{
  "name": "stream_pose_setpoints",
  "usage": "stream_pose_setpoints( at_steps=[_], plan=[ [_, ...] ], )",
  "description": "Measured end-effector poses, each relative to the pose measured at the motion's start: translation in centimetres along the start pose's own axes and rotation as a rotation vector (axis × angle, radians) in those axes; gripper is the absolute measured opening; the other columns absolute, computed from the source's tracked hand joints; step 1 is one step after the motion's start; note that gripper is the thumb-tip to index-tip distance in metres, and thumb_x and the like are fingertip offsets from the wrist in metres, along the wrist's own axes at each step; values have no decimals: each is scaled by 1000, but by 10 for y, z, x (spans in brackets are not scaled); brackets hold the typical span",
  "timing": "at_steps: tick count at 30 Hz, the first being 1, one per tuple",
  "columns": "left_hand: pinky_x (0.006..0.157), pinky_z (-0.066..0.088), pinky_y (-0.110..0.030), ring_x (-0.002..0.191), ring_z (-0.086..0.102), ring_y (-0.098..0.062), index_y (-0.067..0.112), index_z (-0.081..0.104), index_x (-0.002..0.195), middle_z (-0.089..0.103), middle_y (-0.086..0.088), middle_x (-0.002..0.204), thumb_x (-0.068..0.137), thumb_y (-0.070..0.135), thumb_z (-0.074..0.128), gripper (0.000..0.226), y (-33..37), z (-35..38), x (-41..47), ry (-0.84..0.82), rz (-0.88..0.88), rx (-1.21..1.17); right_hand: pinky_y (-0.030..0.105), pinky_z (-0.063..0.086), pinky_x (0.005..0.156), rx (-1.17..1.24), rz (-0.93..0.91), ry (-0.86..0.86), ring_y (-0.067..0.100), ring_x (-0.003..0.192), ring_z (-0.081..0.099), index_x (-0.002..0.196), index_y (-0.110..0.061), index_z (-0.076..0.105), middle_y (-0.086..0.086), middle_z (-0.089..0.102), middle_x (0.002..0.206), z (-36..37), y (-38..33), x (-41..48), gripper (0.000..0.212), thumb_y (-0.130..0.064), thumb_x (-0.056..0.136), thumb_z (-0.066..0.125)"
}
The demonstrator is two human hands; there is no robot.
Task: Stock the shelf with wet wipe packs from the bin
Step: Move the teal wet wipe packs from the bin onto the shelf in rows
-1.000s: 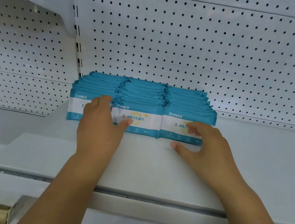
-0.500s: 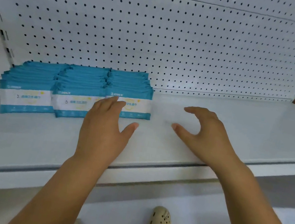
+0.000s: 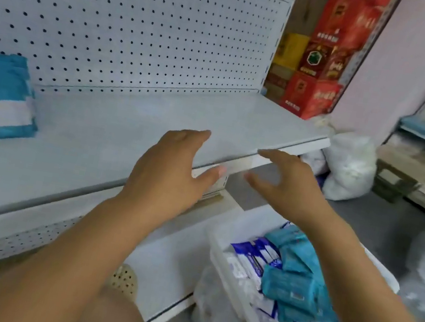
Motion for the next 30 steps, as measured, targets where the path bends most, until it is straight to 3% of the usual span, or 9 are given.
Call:
stream_pose_setpoints(
  at_steps=[3,8,13,17,23,30],
  plan=[
    [103,37,-29,134,42,-13,27,46,145,51,7,145,90,54,61,62,29,40,5,-59,30,-42,17,37,95,14,121,-14,18,120,59,133,-13,62,2,65,130,-14,54,-26,52,-35,87,76],
    [97,40,-30,127,50,-18,22,53,138,56,1,138,91,48,65,56,24,106,-10,-149,1,-80,14,35,90,-22,292,-177,8,112,59,129,-20,65,-8,66,123,8,141,-73,48,-40,87,75],
    [113,30,-31,142,35,-14,21,41,150,40,2,155,91,56,59,71,-12,174,-50,-481,-40,-38,20,42,91,-105,442,-355,10,107,61,122,-19,67,-7,68,117,52,211,-113,37,-40,91,70],
    [118,28,-35,147,28,-15,21,38,151,32,2,160,88,63,58,78,-29,201,-59,-562,-63,14,31,46,97,-232,517,-508,21,116,58,133,-25,60,0,61,131,88,240,-135,46,-45,91,66],
    [123,14,-46,154,1,-22,22,21,157,6,-3,167,89,70,49,88,-44,241,-77,-752,-54,216,42,34,106,-478,355,-562,23,123,41,141,-32,49,-1,48,132,107,242,-135,60,-54,88,66],
    [123,14,-48,154,-3,-23,22,23,156,6,-4,167,86,74,49,91,-47,250,-74,-773,-59,250,46,29,109,-454,290,-771,20,124,36,131,-34,50,-6,48,131,109,246,-141,54,-40,84,76]
  ],
)
Point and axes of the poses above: each hand's wrist, its own x-axis towards the middle knuckle, its own z-axis out of the palm, y = z × x, the point moved 8 cm from there along x, towards the middle knuckle
